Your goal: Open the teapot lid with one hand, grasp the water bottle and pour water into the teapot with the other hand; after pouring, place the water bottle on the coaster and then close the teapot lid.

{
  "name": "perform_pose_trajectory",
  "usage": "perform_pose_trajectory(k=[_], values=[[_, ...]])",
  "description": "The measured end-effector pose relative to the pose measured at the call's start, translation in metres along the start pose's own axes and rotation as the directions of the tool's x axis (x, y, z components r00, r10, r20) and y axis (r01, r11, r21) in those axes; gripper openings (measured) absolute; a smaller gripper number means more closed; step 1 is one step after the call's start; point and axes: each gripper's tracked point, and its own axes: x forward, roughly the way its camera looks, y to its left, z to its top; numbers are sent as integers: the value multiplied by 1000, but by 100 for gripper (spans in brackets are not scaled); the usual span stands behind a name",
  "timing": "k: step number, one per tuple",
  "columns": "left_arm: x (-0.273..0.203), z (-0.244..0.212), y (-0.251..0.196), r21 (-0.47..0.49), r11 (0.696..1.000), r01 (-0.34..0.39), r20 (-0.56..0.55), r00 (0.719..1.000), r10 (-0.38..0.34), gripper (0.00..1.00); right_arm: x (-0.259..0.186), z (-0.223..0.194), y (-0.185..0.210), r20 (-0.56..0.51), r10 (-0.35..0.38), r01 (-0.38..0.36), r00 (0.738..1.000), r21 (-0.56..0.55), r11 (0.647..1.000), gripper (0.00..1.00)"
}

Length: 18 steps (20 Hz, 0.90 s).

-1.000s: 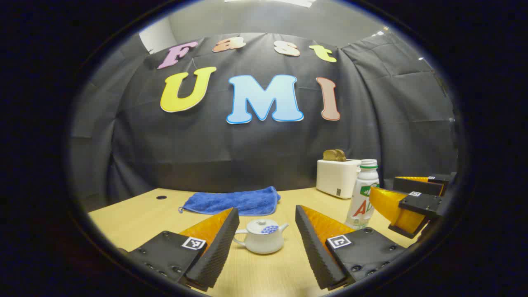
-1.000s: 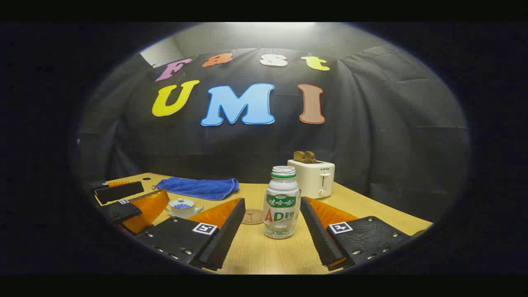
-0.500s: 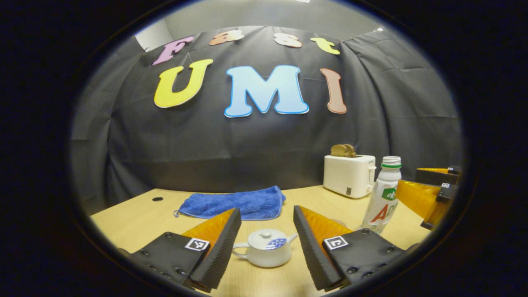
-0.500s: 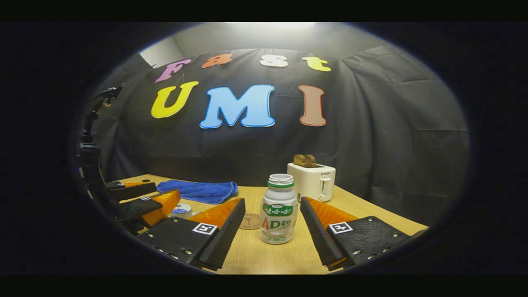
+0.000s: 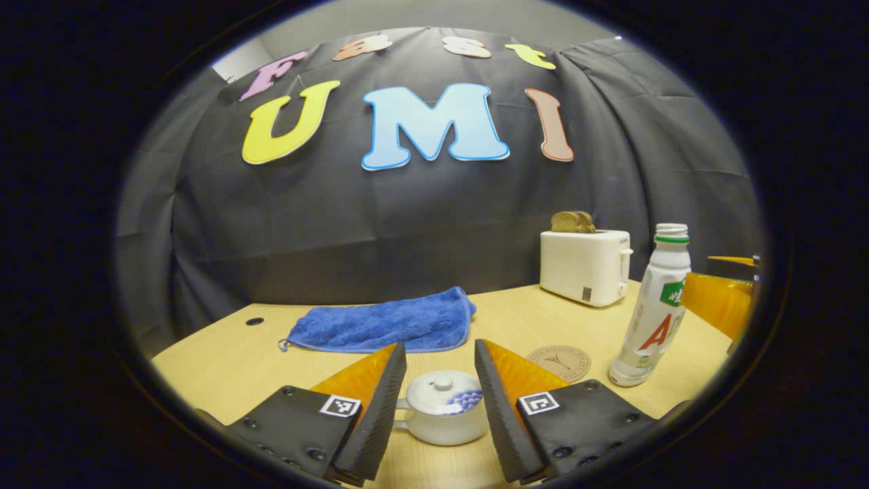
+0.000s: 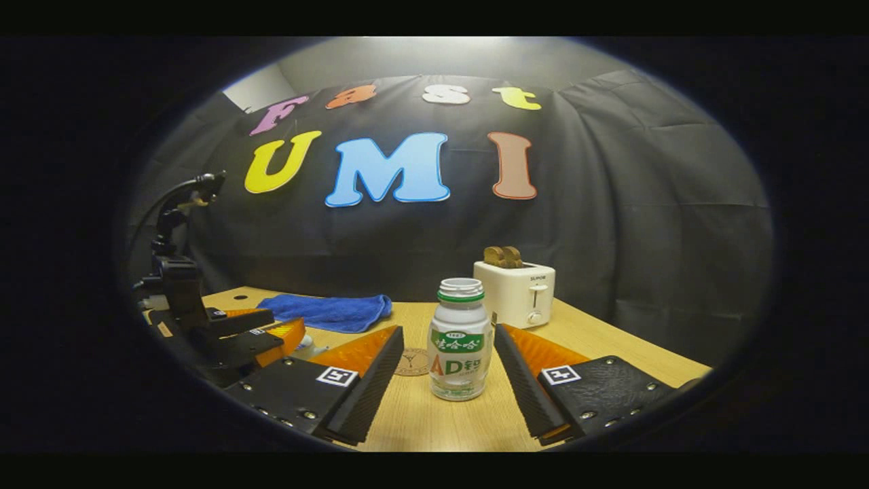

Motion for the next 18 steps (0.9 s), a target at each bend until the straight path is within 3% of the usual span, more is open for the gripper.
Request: perform_pose_trajectory(k=[4, 7, 8, 10, 11, 14, 15, 16, 18], values=[[8, -17, -1, -10, 1000, 4, -45, 999, -4, 76, 2, -6, -2, -16, 1, -1, 1000, 12, 1000, 83], [12, -18, -3, -2, 1000, 7, -47, 999, -7, 60, 3, -11, -6, -26, -4, 4, 1000, 24, 1000, 83], [12, -18, -3, 7, 1000, 6, -47, 999, -6, 72, 4, -13, -7, -31, -5, 6, 999, 26, 1000, 83], [12, -16, -5, 31, 999, 9, -46, 999, -8, 58, 4, -16, -8, -39, -5, 6, 999, 31, 999, 83], [13, -16, -6, 44, 999, 10, -46, 999, -8, 65, 5, -16, -9, -43, -6, 7, 999, 37, 999, 83], [15, -13, -5, 72, 997, 2, -40, 999, 1, 45, 4, -20, -13, -51, -11, 14, 999, 50, 999, 83], [15, -12, -3, 74, 997, -4, -43, 999, 7, 43, 4, -20, -14, -53, -13, 16, 999, 53, 998, 83], [17, -13, -3, 67, 998, 1, -41, 999, 1, 23, 4, -21, -16, -54, -15, 18, 998, 54, 998, 83], [17, -13, -3, 56, 998, 12, -47, 999, -9, 23, 3, -21, -18, -52, -20, 23, 998, 57, 998, 83]])
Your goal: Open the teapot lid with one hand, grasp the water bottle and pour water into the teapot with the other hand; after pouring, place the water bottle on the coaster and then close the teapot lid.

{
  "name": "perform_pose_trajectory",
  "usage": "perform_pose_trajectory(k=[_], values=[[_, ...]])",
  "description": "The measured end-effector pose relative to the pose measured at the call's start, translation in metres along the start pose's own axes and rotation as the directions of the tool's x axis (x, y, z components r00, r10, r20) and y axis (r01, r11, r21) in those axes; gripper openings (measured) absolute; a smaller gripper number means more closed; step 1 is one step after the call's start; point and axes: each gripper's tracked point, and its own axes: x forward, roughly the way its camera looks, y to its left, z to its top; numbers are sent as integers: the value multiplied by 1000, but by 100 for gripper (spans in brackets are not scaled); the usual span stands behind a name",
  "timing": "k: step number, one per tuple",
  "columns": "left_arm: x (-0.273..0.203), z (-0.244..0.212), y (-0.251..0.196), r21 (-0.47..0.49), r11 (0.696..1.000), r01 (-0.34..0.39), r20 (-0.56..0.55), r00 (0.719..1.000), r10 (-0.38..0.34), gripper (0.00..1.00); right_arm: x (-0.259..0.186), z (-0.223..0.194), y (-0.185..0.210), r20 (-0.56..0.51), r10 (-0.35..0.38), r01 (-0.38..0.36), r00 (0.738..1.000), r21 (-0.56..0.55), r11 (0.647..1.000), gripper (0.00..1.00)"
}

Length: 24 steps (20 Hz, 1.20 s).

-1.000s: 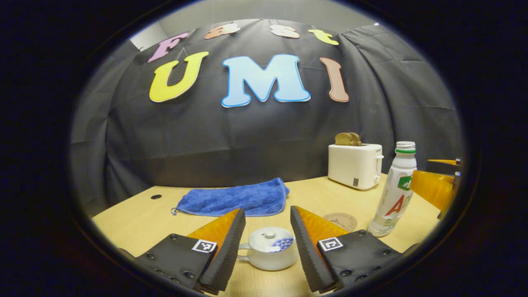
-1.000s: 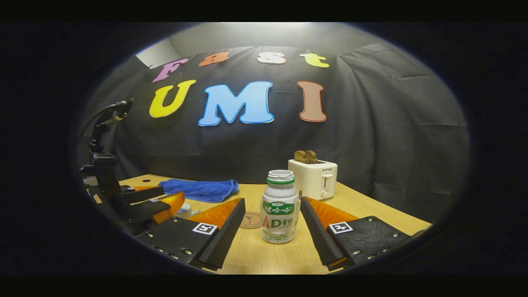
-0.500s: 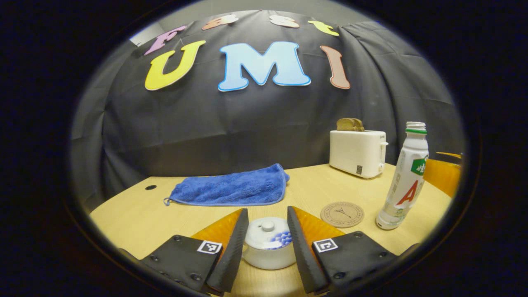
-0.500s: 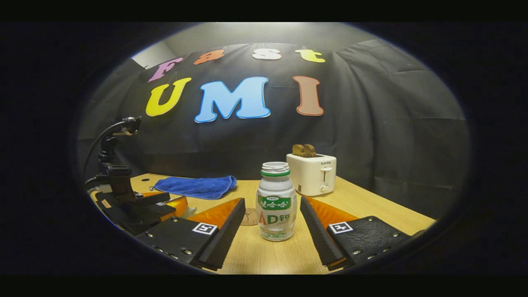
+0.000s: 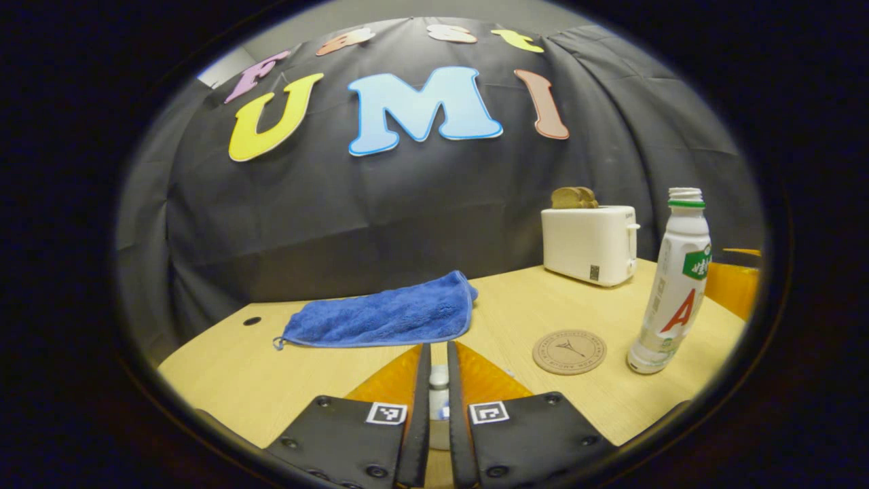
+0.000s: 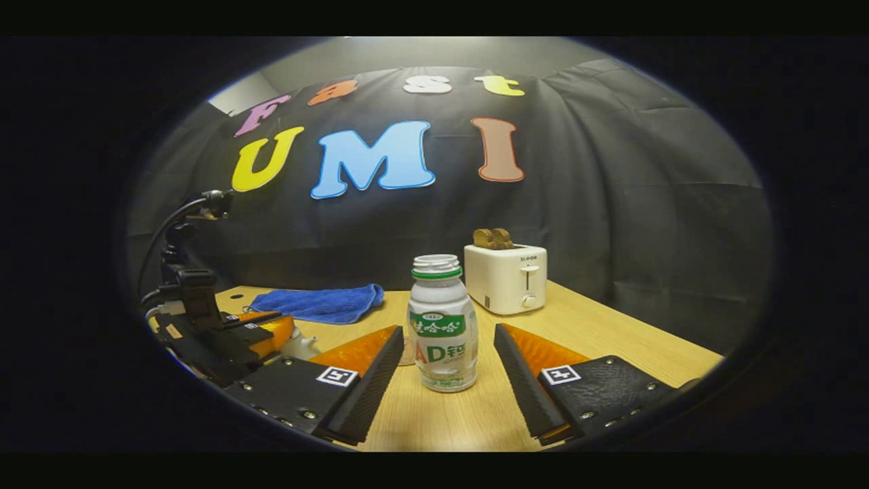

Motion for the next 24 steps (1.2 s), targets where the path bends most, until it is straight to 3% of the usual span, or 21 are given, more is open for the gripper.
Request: perform_pose_trajectory(k=[3, 4, 5, 7, 9, 12, 13, 15, 16, 18, 24], values=[[0, 1, 0, 12, 1000, 4, -2, 1000, -4, 21, 1, -1, -1, -4, 0, 0, 1000, 7, 1000, 83], [0, 1, 0, 13, 1000, 7, -3, 1000, -7, 15, 0, -2, 0, -6, 1, -1, 1000, 8, 1000, 83], [0, 2, 1, 5, 1000, 10, 2, 1000, -10, 19, 0, -3, 0, -8, 2, -2, 1000, 8, 1000, 83], [-1, 4, 1, -11, 1000, 20, 7, 1000, -20, 13, 0, -3, -1, -10, 0, 0, 1000, 9, 1000, 83], [-2, 9, 1, -20, 999, 25, 21, 999, -24, 17, 0, -3, -2, -12, -3, 3, 1000, 12, 1000, 83], [-7, 21, 3, -43, 998, 37, 55, 998, -35, 12, 0, -6, 0, -21, -2, 2, 1000, 16, 1000, 83], [-9, 25, 5, -50, 998, 39, 63, 997, -36, 17, 0, -6, 0, -24, -1, 1, 1000, 16, 1000, 83], [-14, 32, 8, -66, 997, 43, 79, 996, -37, 12, 1, -7, 2, -28, 1, 0, 1000, 14, 1000, 83], [-16, 34, 11, -73, 996, 45, 87, 995, -38, 16, 1, -8, 2, -30, 0, 1, 1000, 12, 1000, 83], [-21, 38, 21, -82, 996, 38, 99, 995, -30, 12, 3, -8, 2, -32, -5, 5, 999, 8, 1000, 83], [-30, 35, 62, -122, 992, 5, 102, 995, 7, 16, 9, -12, 1, -44, -22, 22, 999, 11, 1000, 83]])
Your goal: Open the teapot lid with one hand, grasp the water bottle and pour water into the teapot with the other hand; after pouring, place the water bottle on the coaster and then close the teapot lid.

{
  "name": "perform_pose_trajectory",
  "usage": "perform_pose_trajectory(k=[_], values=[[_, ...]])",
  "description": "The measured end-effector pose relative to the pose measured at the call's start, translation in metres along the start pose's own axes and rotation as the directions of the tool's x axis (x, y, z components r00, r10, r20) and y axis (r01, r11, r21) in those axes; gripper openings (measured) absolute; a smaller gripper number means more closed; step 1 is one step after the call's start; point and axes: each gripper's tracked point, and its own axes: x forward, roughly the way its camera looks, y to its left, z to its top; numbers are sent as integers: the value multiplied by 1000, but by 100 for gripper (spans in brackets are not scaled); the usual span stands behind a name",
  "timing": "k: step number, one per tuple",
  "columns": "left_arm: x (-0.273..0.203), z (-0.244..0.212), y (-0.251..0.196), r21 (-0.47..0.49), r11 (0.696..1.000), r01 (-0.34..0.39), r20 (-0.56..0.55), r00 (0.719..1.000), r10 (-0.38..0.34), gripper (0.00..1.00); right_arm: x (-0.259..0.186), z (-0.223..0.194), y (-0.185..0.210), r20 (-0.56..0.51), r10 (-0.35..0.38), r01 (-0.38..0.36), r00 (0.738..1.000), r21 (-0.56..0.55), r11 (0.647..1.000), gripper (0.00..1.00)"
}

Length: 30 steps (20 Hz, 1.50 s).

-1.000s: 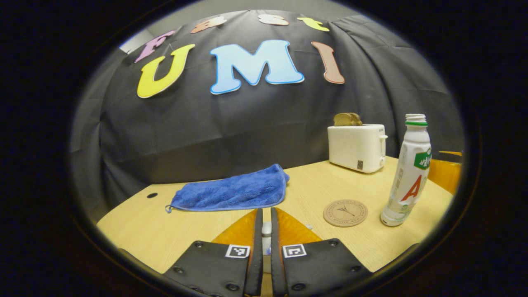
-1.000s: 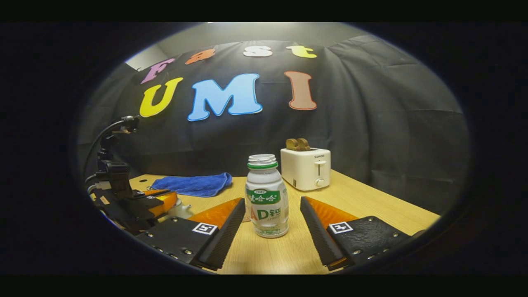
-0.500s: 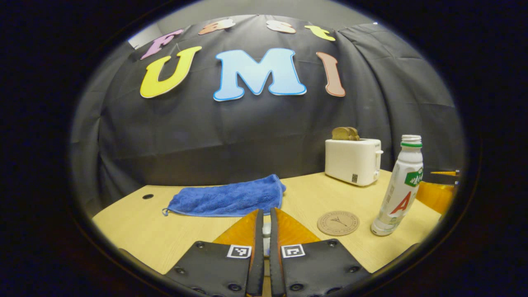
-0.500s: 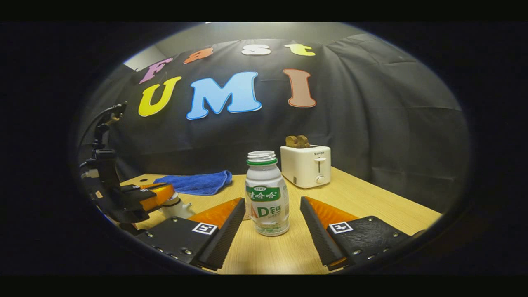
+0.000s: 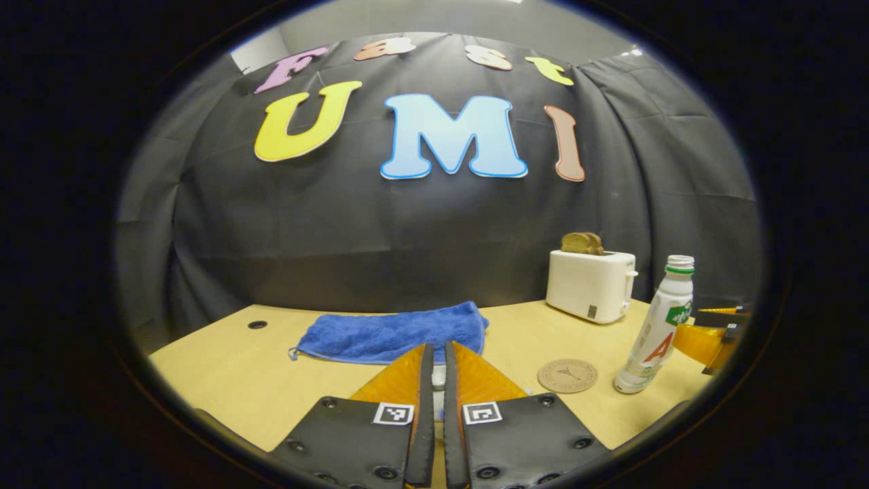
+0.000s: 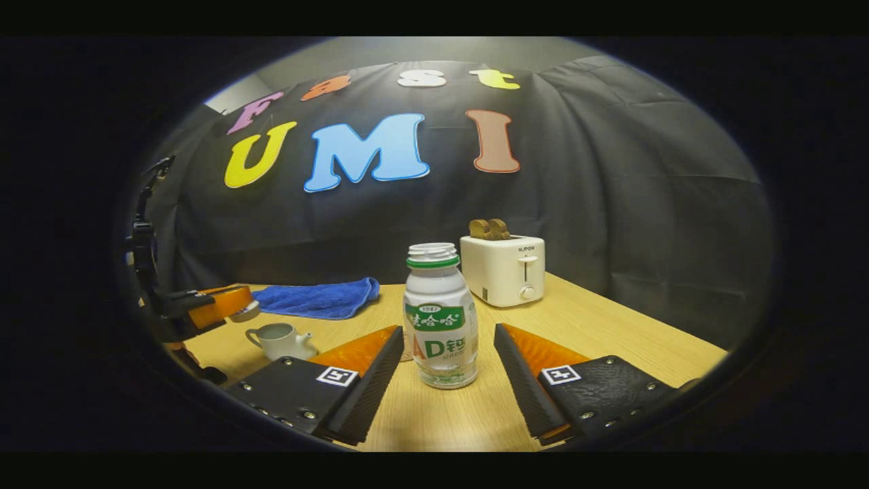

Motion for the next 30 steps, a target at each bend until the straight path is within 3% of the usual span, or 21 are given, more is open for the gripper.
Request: perform_pose_trajectory(k=[1, 12, 22, 25, 30], values=[[-1, -1, 6, -8, 1000, -7, 0, 1000, 7, 12, 2, 0, -1, -1, -4, 4, 1000, -3, 1000, 83], [-9, -12, 74, -56, 993, -101, -14, 995, 101, 16, 34, -10, 5, -35, -6, 5, 999, -49, 999, 83], [-11, -14, 81, -79, 991, -104, -18, 995, 103, 12, 53, -22, 6, -74, -24, 18, 997, -84, 996, 83], [-10, -16, 80, -83, 991, -101, -23, 995, 100, 12, 54, -21, 7, -73, -30, 21, 997, -111, 994, 80], [-10, -20, 81, -90, 991, -100, -33, 995, 97, 13, 53, -15, 12, -60, -55, 39, 997, -247, 968, 80]])
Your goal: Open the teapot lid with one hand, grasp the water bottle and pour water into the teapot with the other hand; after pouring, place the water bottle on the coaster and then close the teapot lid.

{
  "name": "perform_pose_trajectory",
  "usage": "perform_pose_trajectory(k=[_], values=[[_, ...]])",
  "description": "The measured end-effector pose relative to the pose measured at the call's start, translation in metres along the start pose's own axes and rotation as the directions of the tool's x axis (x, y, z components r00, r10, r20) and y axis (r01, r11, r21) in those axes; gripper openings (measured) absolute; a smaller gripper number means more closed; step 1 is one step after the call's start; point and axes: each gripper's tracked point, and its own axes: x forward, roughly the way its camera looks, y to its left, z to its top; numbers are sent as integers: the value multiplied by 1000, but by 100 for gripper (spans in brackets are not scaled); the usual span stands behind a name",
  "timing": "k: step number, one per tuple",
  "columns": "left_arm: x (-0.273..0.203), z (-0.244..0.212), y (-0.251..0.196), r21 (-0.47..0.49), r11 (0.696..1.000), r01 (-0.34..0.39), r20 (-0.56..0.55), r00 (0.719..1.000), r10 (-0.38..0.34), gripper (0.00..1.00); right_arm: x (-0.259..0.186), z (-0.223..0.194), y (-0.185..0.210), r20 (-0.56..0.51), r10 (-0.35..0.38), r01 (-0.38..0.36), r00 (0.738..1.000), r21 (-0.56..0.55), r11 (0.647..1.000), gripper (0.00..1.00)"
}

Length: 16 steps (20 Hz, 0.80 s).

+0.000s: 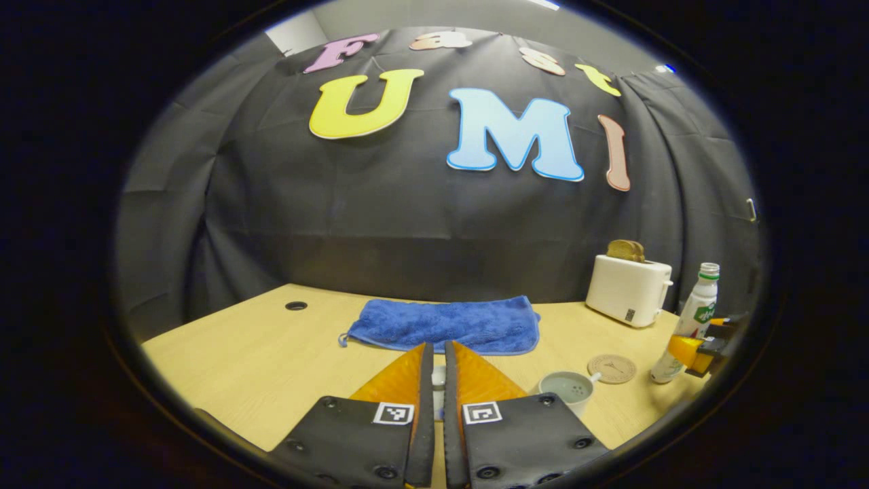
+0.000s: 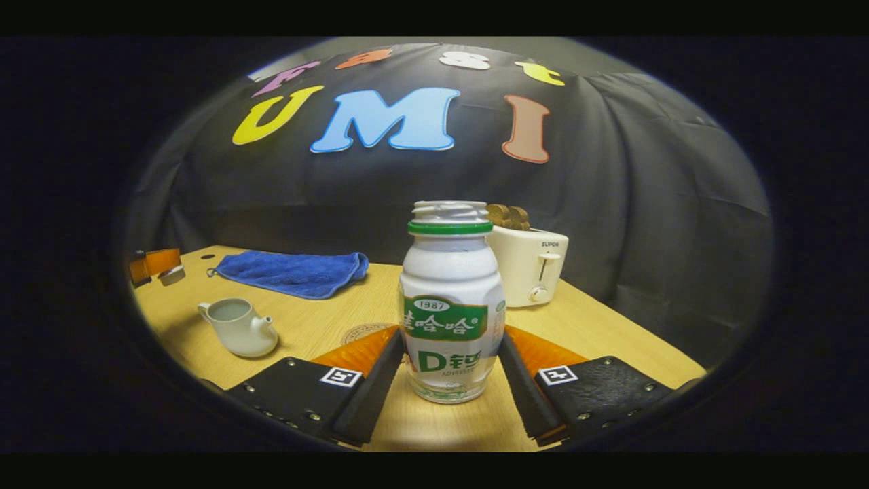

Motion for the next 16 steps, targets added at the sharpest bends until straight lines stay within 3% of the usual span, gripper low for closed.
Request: perform_pose_trajectory(k=[6, 10, 11, 13, 16], values=[[1, -2, 0, 0, 1000, 3, -5, 1000, -3, 16, 5, 19, 10, 48, -25, 38, 999, -283, 959, 80], [0, -1, 2, 0, 1000, 1, -4, 1000, -1, 17, 9, 28, 20, 76, -34, 65, 996, -457, 887, 80], [0, -1, 2, 0, 1000, 1, -4, 1000, -1, 13, 9, 30, 22, 84, -29, 67, 996, -491, 869, 80], [0, 0, 2, 1, 1000, 1, -4, 1000, -1, 16, 10, 34, 28, 95, -19, 68, 995, -545, 835, 80], [0, 0, 4, 0, 1000, -1, -2, 1000, 1, 12, 12, 42, 36, 121, -11, 85, 993, -625, 776, 80]])
